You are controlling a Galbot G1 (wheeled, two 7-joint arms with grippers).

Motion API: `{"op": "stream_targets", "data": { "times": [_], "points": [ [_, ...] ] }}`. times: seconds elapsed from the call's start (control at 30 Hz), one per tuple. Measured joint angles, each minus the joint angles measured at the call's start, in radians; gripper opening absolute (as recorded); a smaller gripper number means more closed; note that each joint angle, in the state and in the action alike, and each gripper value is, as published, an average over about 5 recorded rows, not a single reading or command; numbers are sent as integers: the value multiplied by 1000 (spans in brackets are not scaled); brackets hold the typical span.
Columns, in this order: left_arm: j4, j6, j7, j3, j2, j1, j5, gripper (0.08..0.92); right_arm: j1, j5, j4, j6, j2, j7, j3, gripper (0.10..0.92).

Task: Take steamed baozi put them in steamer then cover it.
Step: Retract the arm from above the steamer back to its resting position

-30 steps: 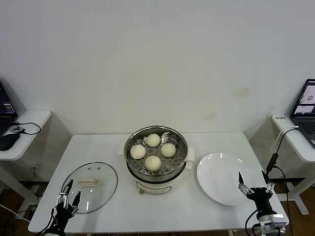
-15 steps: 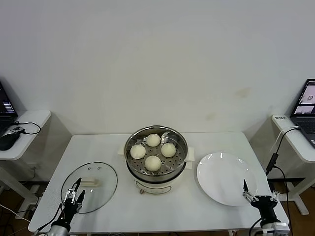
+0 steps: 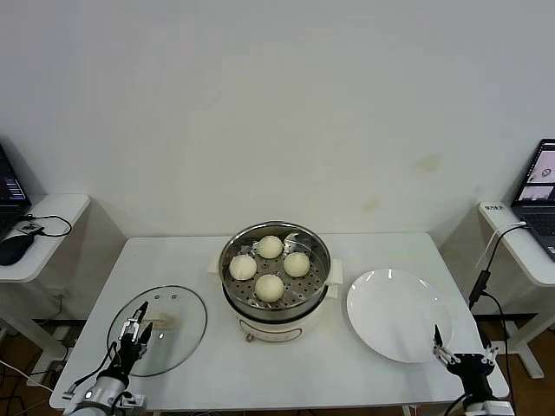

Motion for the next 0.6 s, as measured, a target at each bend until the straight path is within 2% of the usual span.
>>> {"op": "stream_targets", "data": {
  "times": [0.6],
  "points": [
    [98,-1,-1,34,-1,-123,7,823,-10,-18,-16,9,8,-5,1,823]
  ]
}}
